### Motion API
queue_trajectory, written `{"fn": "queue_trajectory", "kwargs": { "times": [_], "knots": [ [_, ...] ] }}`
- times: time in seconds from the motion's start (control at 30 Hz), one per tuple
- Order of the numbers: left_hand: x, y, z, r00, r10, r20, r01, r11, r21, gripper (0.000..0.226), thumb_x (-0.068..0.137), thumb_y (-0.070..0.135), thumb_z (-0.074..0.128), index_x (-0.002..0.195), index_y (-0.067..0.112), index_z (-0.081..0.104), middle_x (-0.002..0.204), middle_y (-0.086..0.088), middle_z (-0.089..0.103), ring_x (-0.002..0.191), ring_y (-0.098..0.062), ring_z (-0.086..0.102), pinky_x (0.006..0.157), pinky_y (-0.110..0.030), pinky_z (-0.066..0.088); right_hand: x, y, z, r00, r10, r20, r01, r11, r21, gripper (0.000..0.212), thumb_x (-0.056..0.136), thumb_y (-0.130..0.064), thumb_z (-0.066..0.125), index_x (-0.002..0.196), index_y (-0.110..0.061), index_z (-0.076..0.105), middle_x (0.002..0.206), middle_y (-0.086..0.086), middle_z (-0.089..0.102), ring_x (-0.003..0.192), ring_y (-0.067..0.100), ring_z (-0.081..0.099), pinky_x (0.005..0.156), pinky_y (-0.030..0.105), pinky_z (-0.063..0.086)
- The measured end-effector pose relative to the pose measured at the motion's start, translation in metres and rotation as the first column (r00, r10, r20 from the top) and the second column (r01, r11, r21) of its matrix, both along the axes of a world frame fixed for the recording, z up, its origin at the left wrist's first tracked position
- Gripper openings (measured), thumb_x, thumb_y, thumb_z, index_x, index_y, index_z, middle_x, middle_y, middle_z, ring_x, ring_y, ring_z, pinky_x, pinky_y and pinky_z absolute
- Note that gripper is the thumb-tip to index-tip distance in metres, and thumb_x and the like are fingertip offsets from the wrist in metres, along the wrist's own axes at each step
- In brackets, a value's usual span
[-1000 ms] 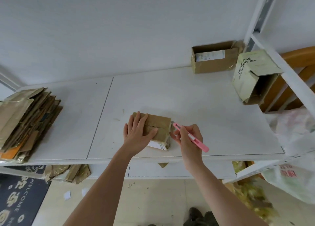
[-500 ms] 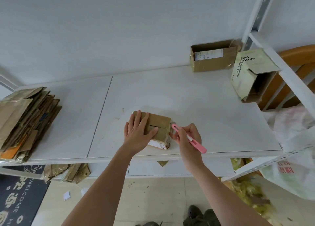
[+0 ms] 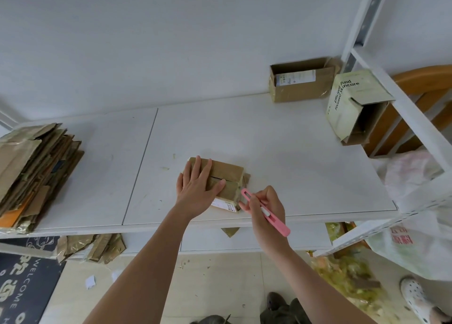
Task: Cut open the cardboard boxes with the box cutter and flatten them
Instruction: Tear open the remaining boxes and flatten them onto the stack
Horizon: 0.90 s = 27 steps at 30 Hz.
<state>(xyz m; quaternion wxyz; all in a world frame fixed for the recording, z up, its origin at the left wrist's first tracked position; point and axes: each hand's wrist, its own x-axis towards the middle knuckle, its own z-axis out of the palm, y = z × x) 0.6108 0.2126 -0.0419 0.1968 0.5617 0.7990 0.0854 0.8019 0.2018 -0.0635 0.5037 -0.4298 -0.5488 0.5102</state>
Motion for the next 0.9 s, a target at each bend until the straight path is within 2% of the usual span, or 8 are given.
{"fn": "queue_trajectory", "kwargs": {
  "times": [0.07, 0.2, 0.37, 0.43, 0.53, 0.63, 0.8, 0.9],
  "knots": [
    [0.0, 0.0, -0.001, 1.0, -0.003, -0.003, 0.003, 1.0, -0.002, 0.072, 0.095, 0.064, 0.034, 0.155, 0.039, 0.004, 0.163, 0.01, -0.015, 0.147, -0.01, -0.023, 0.117, -0.037, -0.014, 0.001, -0.003, -0.001, 1.0, 0.001, 0.01, -0.001, 1.0, 0.007, 0.022, 0.095, -0.009, 0.049, 0.078, -0.019, 0.042, 0.072, -0.009, 0.062, 0.081, 0.017, 0.073, 0.06, 0.021, 0.051],
    [0.002, 0.0, 0.0, 1.0, 0.004, -0.001, -0.004, 1.0, 0.011, 0.073, 0.095, 0.065, 0.034, 0.155, 0.038, 0.005, 0.163, 0.009, -0.015, 0.148, -0.011, -0.022, 0.118, -0.038, -0.013, 0.007, -0.015, -0.003, 0.996, 0.063, 0.062, -0.063, 0.998, -0.001, 0.019, 0.094, -0.028, 0.053, 0.077, -0.031, 0.045, 0.071, 0.001, 0.065, 0.076, 0.028, 0.068, 0.069, 0.056, 0.056],
    [0.011, -0.005, 0.009, 0.971, 0.225, 0.08, -0.229, 0.973, 0.041, 0.097, 0.083, 0.075, 0.047, 0.156, 0.03, 0.002, 0.163, 0.0, -0.018, 0.148, -0.023, -0.021, 0.12, -0.043, -0.01, 0.019, -0.005, 0.004, 0.999, 0.004, 0.052, -0.009, 0.996, 0.09, 0.015, 0.093, -0.022, 0.052, 0.079, -0.027, 0.048, 0.071, 0.0, 0.063, 0.073, 0.022, 0.066, 0.064, 0.03, 0.054],
    [0.016, -0.009, 0.014, 0.908, 0.41, 0.085, -0.413, 0.911, 0.018, 0.118, 0.071, 0.082, 0.055, 0.155, 0.024, -0.002, 0.16, -0.005, -0.009, 0.147, -0.034, -0.004, 0.119, -0.049, 0.006, 0.021, 0.012, 0.006, 0.998, -0.065, 0.015, 0.063, 0.993, 0.099, 0.015, 0.098, -0.011, 0.052, 0.083, -0.015, 0.048, 0.073, -0.001, 0.064, 0.074, 0.015, 0.065, 0.065, 0.02, 0.05],
    [0.023, -0.013, 0.022, 0.833, 0.515, 0.203, -0.526, 0.85, 0.002, 0.129, 0.062, 0.073, 0.073, 0.152, 0.018, -0.001, 0.143, -0.012, 0.011, 0.123, -0.038, 0.036, 0.103, -0.045, 0.037, 0.012, 0.045, 0.015, 0.995, -0.079, 0.059, 0.076, 0.995, 0.064, 0.012, 0.101, -0.01, 0.051, 0.09, -0.007, 0.047, 0.081, 0.002, 0.067, 0.083, 0.017, 0.066, 0.069, 0.026, 0.049],
    [0.022, -0.015, 0.03, 0.791, 0.513, 0.334, -0.55, 0.835, 0.021, 0.13, 0.059, 0.052, 0.088, 0.15, 0.02, 0.001, 0.136, -0.014, 0.015, 0.095, -0.026, 0.041, 0.083, -0.033, 0.041, -0.005, 0.064, 0.025, 0.998, -0.023, 0.06, 0.02, 0.999, 0.048, 0.014, 0.102, -0.011, 0.049, 0.093, -0.002, 0.043, 0.093, 0.02, 0.064, 0.092, 0.025, 0.069, 0.073, 0.031, 0.053],
    [0.007, -0.015, 0.043, 0.789, 0.425, 0.443, -0.537, 0.828, 0.162, 0.106, 0.072, 0.014, 0.086, 0.15, 0.019, 0.014, 0.142, -0.009, 0.013, 0.081, -0.005, 0.046, 0.074, -0.008, 0.038, -0.019, 0.041, 0.02, 0.993, 0.037, 0.114, -0.053, 0.989, 0.139, 0.014, 0.103, -0.016, 0.048, 0.09, -0.013, 0.041, 0.078, 0.002, 0.058, 0.06, 0.018, 0.059, 0.056, 0.03, 0.042],
    [0.004, -0.011, 0.054, 0.835, 0.428, 0.346, -0.48, 0.874, 0.076, 0.076, 0.087, 0.04, 0.068, 0.147, 0.011, 0.031, 0.148, -0.008, 0.025, 0.082, -0.001, 0.048, 0.077, -0.022, 0.04, -0.021, 0.02, 0.015, 0.979, 0.192, 0.064, -0.197, 0.978, 0.075, 0.012, 0.104, -0.024, 0.047, 0.093, -0.028, 0.044, 0.1, -0.007, 0.073, 0.071, 0.017, 0.074, 0.068, 0.032, 0.054]
  ]
}}
